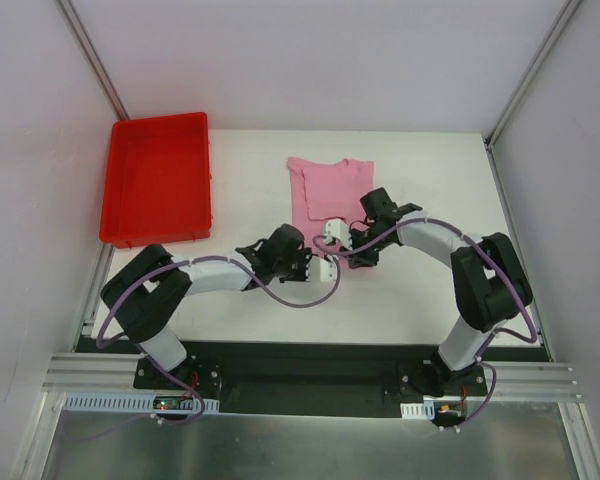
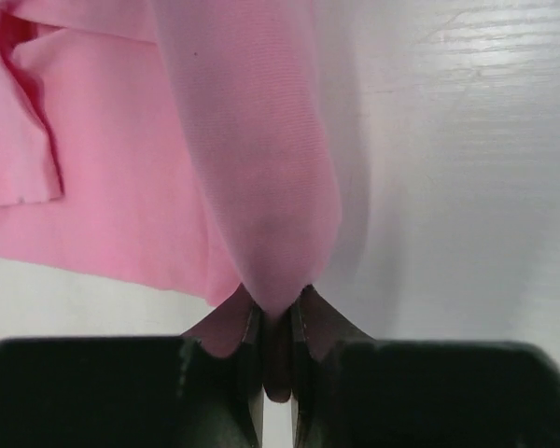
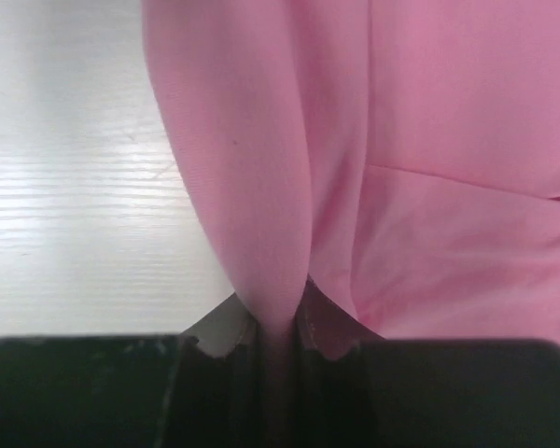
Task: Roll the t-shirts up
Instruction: Roll the T-shirt to the center of the board.
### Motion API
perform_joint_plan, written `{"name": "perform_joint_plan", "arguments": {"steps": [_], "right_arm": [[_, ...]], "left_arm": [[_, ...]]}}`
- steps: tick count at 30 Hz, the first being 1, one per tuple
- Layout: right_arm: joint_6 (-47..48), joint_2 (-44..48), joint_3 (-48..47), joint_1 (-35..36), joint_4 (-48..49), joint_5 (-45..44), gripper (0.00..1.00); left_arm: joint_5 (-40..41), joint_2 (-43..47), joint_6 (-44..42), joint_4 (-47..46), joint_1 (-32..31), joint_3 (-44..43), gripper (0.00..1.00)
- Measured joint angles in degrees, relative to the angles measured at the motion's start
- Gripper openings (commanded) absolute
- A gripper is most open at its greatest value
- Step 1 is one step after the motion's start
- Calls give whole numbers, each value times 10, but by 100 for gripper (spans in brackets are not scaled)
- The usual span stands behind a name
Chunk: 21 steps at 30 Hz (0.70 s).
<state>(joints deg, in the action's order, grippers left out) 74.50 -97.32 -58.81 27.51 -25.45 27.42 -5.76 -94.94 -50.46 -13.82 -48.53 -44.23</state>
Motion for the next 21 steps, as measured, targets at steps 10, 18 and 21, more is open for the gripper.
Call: {"name": "perform_joint_plan", "arguments": {"steps": [10,18,21], "right_arm": [[37,-83,-160,-43,-319,132,6],[54,-126,-158,-73,-424,179,6],[57,-160,-166,-77,-441,188,6]], "left_arm": [[-266,9,33,367,66,-188,0],[-388,-122,14,545,85,-319,0],[-407,-165,2,581,91,-348,0]]}}
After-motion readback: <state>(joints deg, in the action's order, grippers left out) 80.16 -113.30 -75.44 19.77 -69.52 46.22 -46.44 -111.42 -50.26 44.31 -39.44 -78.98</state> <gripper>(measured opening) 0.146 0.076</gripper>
